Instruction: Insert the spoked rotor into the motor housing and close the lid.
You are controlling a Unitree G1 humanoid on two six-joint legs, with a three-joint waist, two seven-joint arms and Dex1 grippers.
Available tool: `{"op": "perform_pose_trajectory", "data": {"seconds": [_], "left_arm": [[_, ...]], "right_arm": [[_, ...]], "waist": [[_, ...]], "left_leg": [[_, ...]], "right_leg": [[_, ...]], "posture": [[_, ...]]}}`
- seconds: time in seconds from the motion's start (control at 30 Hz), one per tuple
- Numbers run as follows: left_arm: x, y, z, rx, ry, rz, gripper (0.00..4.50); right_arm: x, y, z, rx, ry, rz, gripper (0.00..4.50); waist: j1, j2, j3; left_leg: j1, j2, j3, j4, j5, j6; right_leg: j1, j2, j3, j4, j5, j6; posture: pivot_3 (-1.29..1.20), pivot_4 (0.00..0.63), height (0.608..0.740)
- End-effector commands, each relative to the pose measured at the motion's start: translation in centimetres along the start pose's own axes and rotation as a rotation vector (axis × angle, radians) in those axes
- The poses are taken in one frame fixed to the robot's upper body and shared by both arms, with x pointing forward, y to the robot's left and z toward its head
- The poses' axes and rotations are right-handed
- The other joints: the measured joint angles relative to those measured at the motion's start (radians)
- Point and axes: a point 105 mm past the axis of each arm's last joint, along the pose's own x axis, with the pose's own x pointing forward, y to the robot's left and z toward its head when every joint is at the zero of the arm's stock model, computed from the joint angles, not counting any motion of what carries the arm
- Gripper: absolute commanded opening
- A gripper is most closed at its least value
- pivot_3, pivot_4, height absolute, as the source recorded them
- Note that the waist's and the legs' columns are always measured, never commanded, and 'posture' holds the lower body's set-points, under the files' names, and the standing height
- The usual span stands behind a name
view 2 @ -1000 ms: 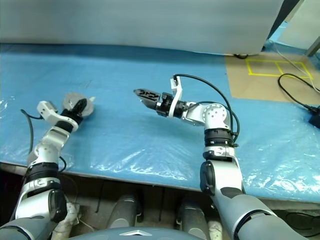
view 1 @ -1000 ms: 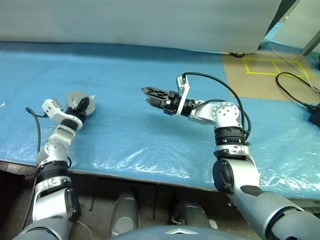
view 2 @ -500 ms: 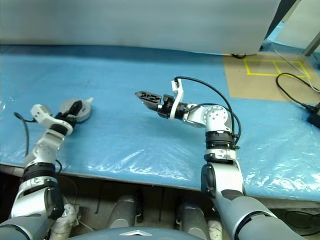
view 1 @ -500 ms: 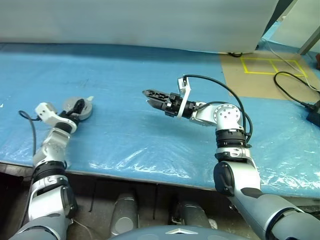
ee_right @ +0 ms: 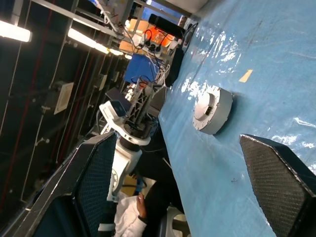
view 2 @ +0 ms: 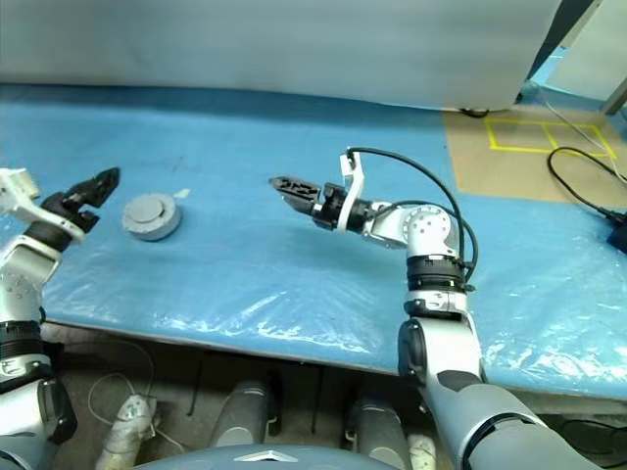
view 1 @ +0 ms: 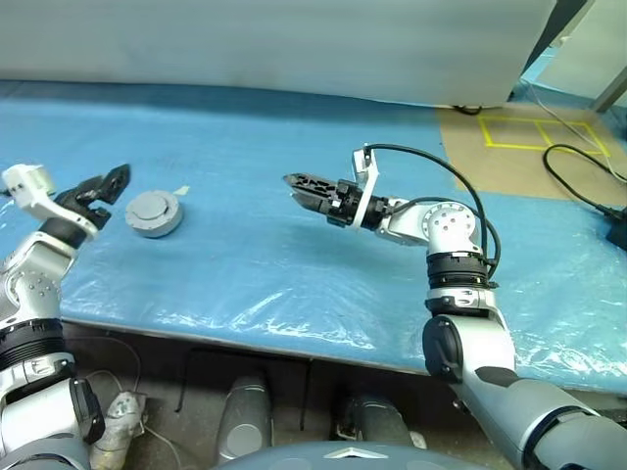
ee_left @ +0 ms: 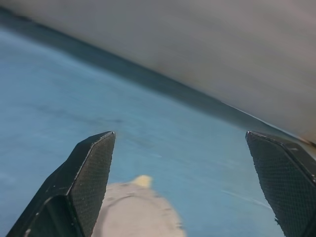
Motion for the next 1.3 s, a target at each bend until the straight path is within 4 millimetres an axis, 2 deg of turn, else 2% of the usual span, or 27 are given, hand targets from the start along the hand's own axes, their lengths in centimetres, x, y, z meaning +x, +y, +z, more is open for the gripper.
{"op": "perform_pose_trajectory", "data": {"seconds": [0.03, 0.1, 0.13, 0.17, 0.3, 0.4, 0.53, 0.67, 1.1, 1.3], "left_arm": [[1.7, -7.0, -0.7, 0.126, 0.111, -0.332, 4.46], [2.0, -9.1, -2.2, 0.133, 0.167, -0.441, 4.46], [2.1, -9.6, -2.6, 0.134, 0.181, -0.464, 4.46], [2.1, -10.1, -3.9, 0.148, 0.225, -0.494, 4.46], [1.7, -11.5, -7.9, 0.151, 0.338, -0.587, 4.46], [1.1, -11.8, -9.9, 0.178, 0.392, -0.629, 4.46], [0.9, -12.3, -10.7, 0.183, 0.388, -0.657, 4.46], [0.9, -12.3, -10.4, 0.165, 0.376, -0.655, 4.46], [1.0, -12.1, -9.4, 0.179, 0.351, -0.64, 4.46], [1.4, -11.5, -9.3, 0.192, 0.334, -0.601, 4.46]], "right_arm": [[-0.5, 1.8, 0.9, -0.21, 0.042, 0.019, 4.2], [-0.8, 1.5, 0.6, -0.277, 0.075, 0.002, 4.2], [-0.9, 1.5, 0.5, -0.291, 0.082, 0.003, 4.2], [-1.1, 1.3, 0.2, -0.335, 0.1, -0.004, 4.2], [-1.8, -0.2, -1.6, -0.55, 0.175, -0.064, 4.2], [-2.4, -0.9, -2.6, -0.615, 0.18, -0.064, 4.2], [-3.2, -1.7, -3.2, -0.647, 0.21, -0.09, 4.2], [-3.6, -1.8, -2.7, -0.68, 0.201, -0.098, 4.2], [-3.3, -2.8, -2.5, -0.775, 0.196, -0.144, 4.2], [-3.2, -3.1, -3.1, -0.838, 0.193, -0.155, 4.2]], "waist": [[0.0, 0.0, 0.0], [-0.003, 0.001, 0.0], [-0.007, 0.001, 0.0], [-0.012, 0.001, 0.0], [-0.018, 0.001, 0.0], [-0.016, 0.001, 0.0], [-0.014, 0.001, 0.0], [-0.014, 0.001, 0.0], [-0.014, 0.001, 0.0], [-0.014, 0.001, 0.0]], "left_leg": [[0.001, -0.001, 0.0, 0.0, 0.0, 0.0], [0.001, -0.001, 0.001, -0.001, 0.0, 0.0], [0.001, -0.001, 0.001, -0.001, 0.0, 0.0], [0.001, 0.0, 0.001, -0.001, 0.0, 0.0], [0.001, 0.001, 0.001, -0.003, 0.0, 0.0], [0.0, 0.001, 0.0, -0.003, 0.0, 0.0], [0.0, 0.001, 0.0, -0.002, 0.0, 0.0], [0.005, 0.001, 0.001, -0.001, 0.0, 0.001], [0.005, 0.001, 0.001, -0.001, 0.002, 0.005], [0.005, 0.001, 0.001, -0.001, 0.002, 0.005]], "right_leg": [[0.0, -0.001, 0.0, 0.0, 0.0, 0.0], [0.0, -0.001, 0.0, 0.0, 0.0, 0.0], [0.0, 0.0, 0.0, 0.0, 0.0, 0.0], [0.0, 0.0, 0.0, 0.001, 0.0, 0.0], [-0.001, 0.002, 0.0, 0.0, 0.0, 0.0], [-0.001, 0.002, 0.0, -0.001, 0.0, 0.0], [-0.001, 0.001, 0.0, -0.001, 0.0, 0.0], [0.004, 0.001, 0.001, -0.001, -0.003, -0.005], [0.003, 0.001, 0.001, -0.001, -0.003, -0.006], [0.003, 0.001, 0.001, 0.0, -0.004, -0.006]], "posture": [[0.0, 0.15, 0.74], [0.0, 0.15, 0.74], [0.0, 0.15, 0.74], [0.0, 0.15, 0.74], [0.0, 0.15, 0.74], [0.0, 0.15, 0.74], [0.0, 0.15, 0.74], [0.0, 0.15, 0.74], [0.0, 0.15, 0.74], [0.0, 0.15, 0.74]]}}
